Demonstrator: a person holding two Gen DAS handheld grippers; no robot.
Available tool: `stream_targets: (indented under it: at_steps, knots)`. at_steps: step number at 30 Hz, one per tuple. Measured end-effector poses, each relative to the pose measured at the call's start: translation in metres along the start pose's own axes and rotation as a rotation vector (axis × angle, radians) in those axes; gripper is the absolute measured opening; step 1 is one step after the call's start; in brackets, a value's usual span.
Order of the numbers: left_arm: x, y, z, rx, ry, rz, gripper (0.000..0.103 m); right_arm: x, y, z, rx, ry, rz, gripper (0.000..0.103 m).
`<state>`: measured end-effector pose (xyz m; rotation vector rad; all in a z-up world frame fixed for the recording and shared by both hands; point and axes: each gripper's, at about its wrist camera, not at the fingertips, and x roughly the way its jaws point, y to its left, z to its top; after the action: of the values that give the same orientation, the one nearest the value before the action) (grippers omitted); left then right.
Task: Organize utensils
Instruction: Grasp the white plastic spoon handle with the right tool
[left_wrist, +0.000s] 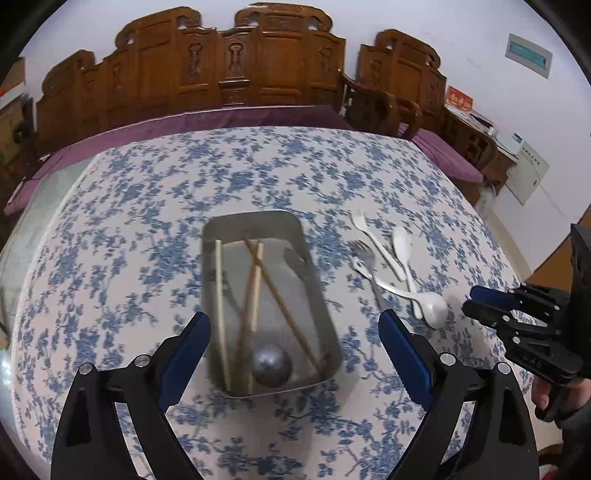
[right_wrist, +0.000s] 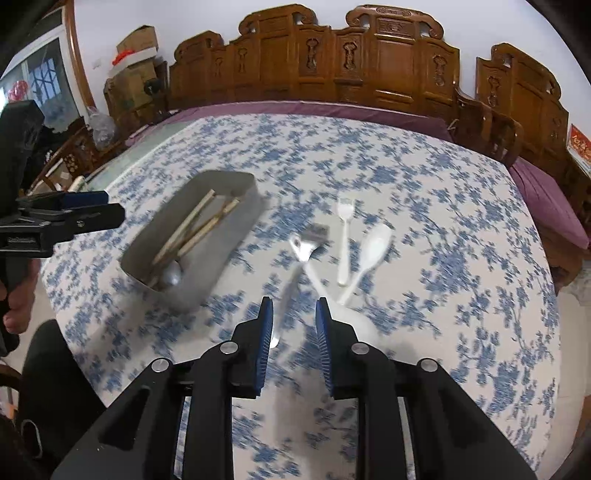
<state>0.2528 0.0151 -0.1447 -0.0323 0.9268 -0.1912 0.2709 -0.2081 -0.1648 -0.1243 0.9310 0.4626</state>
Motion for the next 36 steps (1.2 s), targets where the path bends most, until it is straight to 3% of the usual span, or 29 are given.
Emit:
stream_targets:
  at_steps: [7, 17, 26, 36]
  knots:
    - [0.015, -0.026, -0.004, 0.034, 0.03, -0.022, 0.089, 0.02, -0.031, -0.008, 0.068, 0.038, -0.01, 0.028]
    - [0.031, -0.05, -0.003, 0.077, 0.054, -0.027, 0.089, 0.075, -0.048, 0.009, 0.109, 0.106, 0.007, 0.028]
    - [0.037, -0.058, -0.008, 0.095, 0.069, -0.031, 0.089, 0.099, -0.033, 0.016, 0.01, 0.184, 0.035, 0.028]
    - [0.041, -0.056, -0.014, 0.093, 0.087, -0.03, 0.089, 0.12, -0.02, 0.015, -0.118, 0.316, 0.003, 0.032]
